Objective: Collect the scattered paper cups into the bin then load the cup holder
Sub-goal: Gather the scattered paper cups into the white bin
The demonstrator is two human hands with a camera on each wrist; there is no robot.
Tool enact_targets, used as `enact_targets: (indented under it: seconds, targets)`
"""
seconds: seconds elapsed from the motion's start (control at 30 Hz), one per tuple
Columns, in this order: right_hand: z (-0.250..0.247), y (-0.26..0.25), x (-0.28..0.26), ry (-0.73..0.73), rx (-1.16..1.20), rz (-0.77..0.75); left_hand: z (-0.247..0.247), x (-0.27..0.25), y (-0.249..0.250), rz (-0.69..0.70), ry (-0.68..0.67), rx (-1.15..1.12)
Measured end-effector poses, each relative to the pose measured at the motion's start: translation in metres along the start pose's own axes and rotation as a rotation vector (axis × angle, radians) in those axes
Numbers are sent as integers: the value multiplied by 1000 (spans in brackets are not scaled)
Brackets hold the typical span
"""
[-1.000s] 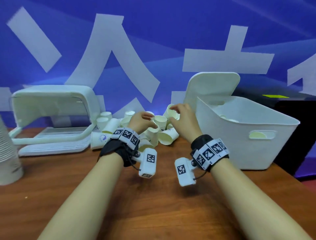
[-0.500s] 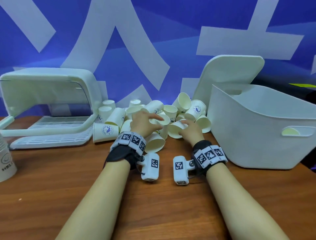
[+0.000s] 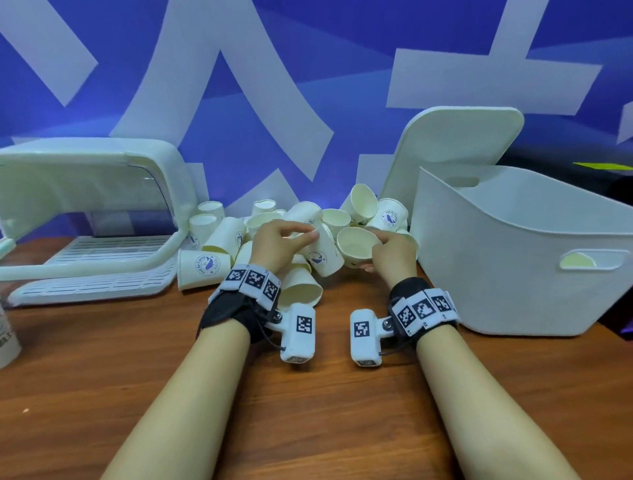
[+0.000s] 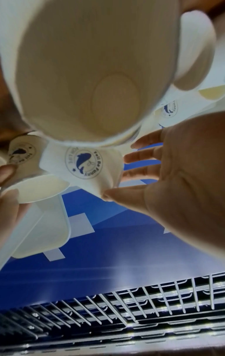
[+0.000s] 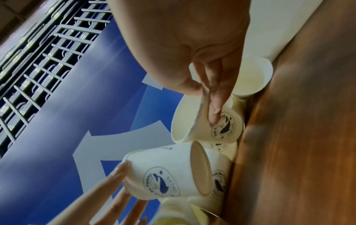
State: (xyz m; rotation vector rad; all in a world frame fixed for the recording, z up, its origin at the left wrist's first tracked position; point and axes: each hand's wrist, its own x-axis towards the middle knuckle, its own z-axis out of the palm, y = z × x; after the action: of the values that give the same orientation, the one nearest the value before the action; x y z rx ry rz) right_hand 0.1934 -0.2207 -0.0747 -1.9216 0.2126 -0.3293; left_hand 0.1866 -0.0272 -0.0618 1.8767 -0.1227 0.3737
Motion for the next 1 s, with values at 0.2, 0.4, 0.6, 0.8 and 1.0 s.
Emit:
enact_targets:
  seconds: [0.2,0.4,0.6,0.8,1.0]
  targets:
    - [-25,-33,-20,107,137,-135,-3,-9,26,35,128,-311]
    - [-82,-91,-47,122,187,-340,5,-14,79,126,192,-469]
    - [-166,-116,-46,184,129,-347,54,-10,141,244,128,-513]
    - [-227,-96,-11,339,-41,-267,134,-7,179,294,-15,-430]
    - [-253,-67,6,191,-279,-26,177,-4,174,255,-256,-222]
